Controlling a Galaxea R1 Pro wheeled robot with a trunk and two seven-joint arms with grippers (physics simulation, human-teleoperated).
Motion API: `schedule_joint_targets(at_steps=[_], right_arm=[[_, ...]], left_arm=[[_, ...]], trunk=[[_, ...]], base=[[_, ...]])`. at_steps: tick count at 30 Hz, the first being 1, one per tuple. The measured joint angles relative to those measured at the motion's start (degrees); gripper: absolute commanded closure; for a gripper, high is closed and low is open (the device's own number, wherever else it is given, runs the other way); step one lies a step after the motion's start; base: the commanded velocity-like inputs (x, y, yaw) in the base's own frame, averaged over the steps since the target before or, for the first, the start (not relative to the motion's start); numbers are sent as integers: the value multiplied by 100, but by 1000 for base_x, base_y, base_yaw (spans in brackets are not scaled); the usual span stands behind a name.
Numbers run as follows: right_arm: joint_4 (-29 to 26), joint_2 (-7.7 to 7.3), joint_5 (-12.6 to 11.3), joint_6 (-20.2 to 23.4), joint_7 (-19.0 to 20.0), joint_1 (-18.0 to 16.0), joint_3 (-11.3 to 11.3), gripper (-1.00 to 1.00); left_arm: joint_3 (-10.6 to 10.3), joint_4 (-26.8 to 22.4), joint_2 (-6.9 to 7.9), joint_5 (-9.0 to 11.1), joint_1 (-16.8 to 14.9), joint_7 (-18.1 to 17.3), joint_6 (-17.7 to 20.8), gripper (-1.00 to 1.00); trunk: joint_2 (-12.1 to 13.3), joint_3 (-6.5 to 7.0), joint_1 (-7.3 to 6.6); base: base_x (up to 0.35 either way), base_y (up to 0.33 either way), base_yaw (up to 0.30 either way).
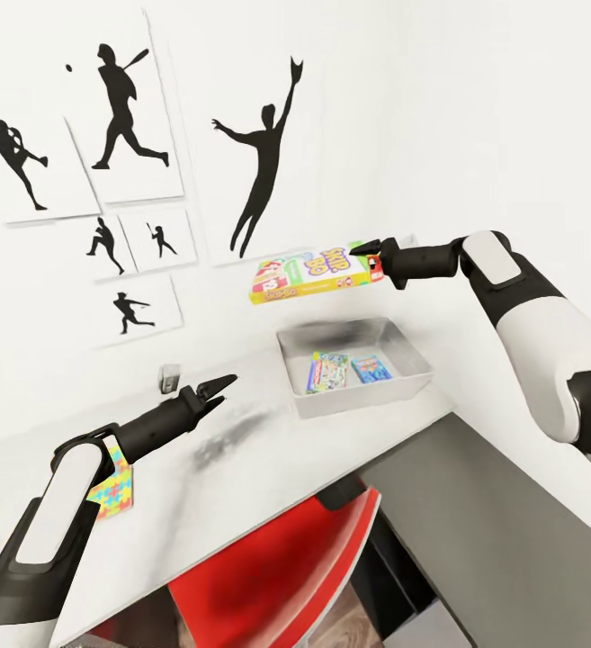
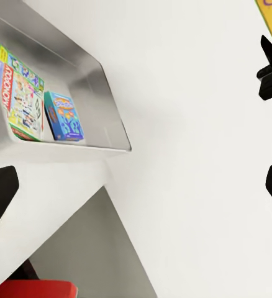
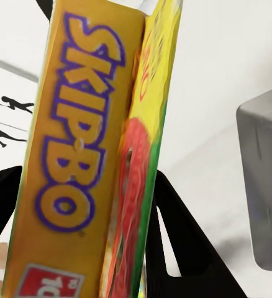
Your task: Put all the toys in the child's room - the three board games (two on the bed and one on the table), the two jigsaw puzzles on the table, and the tennis ball on the table - inside the toy box on the table in the child's room.
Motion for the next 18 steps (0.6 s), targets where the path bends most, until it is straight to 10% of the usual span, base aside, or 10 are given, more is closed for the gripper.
schedule_joint_targets(at_steps=[18], right_arm=[[-2, -11, -13, -9, 0, 0, -9, 100]], left_arm=[[4, 1, 6, 0, 1, -1, 0, -100]], trunk=[[0, 0, 0]], base=[[4, 3, 29]])
